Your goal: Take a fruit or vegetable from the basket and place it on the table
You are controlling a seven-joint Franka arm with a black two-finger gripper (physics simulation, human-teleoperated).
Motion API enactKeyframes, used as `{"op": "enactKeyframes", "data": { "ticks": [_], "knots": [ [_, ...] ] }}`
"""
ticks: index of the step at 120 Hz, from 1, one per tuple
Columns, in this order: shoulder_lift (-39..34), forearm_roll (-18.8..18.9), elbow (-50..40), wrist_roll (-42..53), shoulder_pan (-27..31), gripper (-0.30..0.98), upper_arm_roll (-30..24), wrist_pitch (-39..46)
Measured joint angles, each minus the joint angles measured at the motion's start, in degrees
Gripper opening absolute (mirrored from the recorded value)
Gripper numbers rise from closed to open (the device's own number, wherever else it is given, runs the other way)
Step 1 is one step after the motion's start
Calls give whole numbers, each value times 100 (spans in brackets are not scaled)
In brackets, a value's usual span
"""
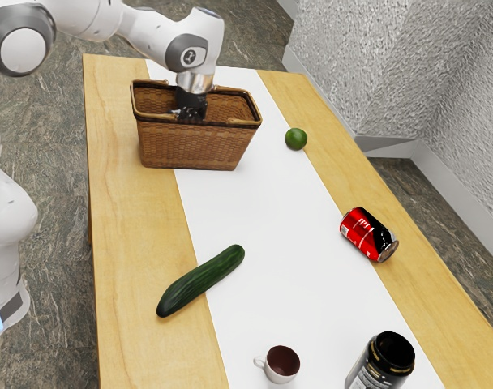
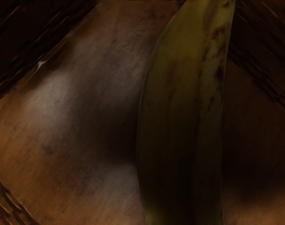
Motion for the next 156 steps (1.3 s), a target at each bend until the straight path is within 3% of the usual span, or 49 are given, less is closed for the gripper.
{"op": "enactKeyframes", "data": {
  "ticks": [146, 156],
  "knots": [
    [553, 459, 60, 1118, 120, 68, -21, 96],
    [578, 455, 72, 1012, 127, 57, -31, 146]
  ]
}}
